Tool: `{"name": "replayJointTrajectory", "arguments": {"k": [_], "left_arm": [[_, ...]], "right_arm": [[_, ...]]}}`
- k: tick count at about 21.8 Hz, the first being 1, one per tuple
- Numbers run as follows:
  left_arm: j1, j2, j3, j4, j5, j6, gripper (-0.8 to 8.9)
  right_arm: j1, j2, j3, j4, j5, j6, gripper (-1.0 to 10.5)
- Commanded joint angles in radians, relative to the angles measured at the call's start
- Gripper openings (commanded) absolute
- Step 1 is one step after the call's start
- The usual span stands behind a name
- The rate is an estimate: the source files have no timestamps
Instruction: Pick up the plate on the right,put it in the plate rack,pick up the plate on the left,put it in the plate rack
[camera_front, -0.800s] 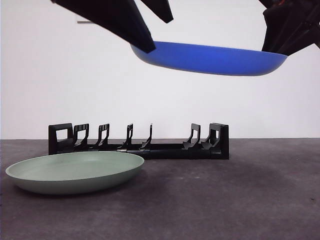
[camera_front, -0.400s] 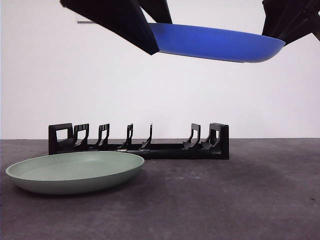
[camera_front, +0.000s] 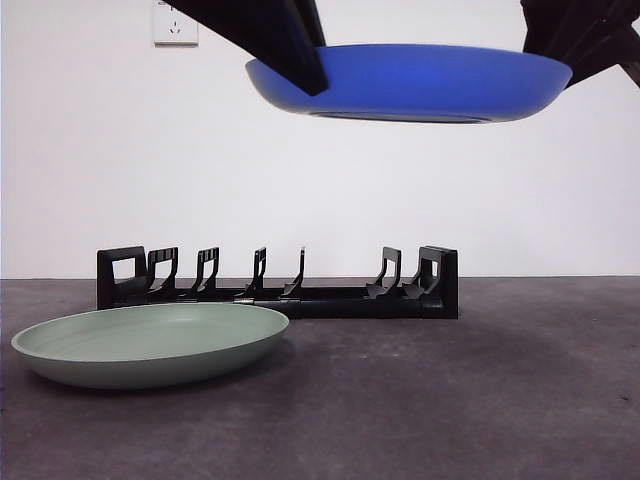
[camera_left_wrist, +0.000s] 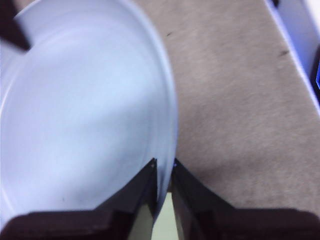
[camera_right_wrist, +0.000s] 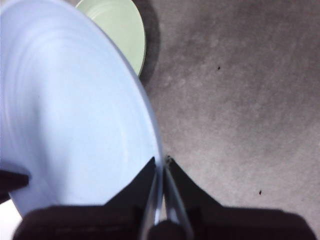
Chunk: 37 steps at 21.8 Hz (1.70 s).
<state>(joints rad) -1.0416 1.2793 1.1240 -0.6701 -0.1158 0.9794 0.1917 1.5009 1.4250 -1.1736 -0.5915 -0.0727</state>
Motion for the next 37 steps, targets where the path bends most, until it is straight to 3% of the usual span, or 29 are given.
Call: {"name": "replayJointTrajectory", "arguments": {"k": [1,12,16,18,22,25,28,30,34,37], "left_arm": [[0.006,0.002,0.0,0.012,-0.015,-0.037,-0.09],[0.006,0.002,0.0,-0.01,-0.015,-0.047,-0.08],[0.006,0.002,0.0,-0.024,-0.015,-0.068,-0.08],[0.006,0.002,0.0,-0.024,-0.013,-0.082,-0.09],[0.006,0.002,0.0,-0.024,0.053,-0.125,-0.09],[0.023,0.002,0.0,-0.008,0.11,-0.201,-0.09],[0.097,0.002,0.0,0.068,0.2,-0.314,-0.08],[0.182,0.002,0.0,0.166,0.312,-0.423,-0.08],[0.398,0.002,0.0,0.455,0.583,-0.735,-0.08],[0.551,0.002,0.0,0.673,0.673,-0.956,-0.08]], "right_arm": [[-0.001,0.0,0.003,-0.004,-0.021,-0.002,-0.2],[-0.001,0.0,0.005,0.006,-0.034,-0.009,0.1],[-0.002,-0.001,0.017,0.027,-0.055,-0.008,3.1],[-0.002,-0.001,0.032,0.033,-0.064,-0.007,4.0],[-0.002,-0.009,0.093,0.04,-0.064,-0.005,4.1],[-0.003,-0.054,0.18,0.084,-0.027,0.043,4.1],[-0.003,-0.135,0.254,0.116,0.178,0.055,4.1],[-0.003,-0.204,0.259,0.134,0.264,0.054,4.1],[-0.003,-0.311,0.259,0.1,0.297,0.047,4.1],[-0.002,-0.349,0.259,0.045,0.277,0.045,4.1]]}}
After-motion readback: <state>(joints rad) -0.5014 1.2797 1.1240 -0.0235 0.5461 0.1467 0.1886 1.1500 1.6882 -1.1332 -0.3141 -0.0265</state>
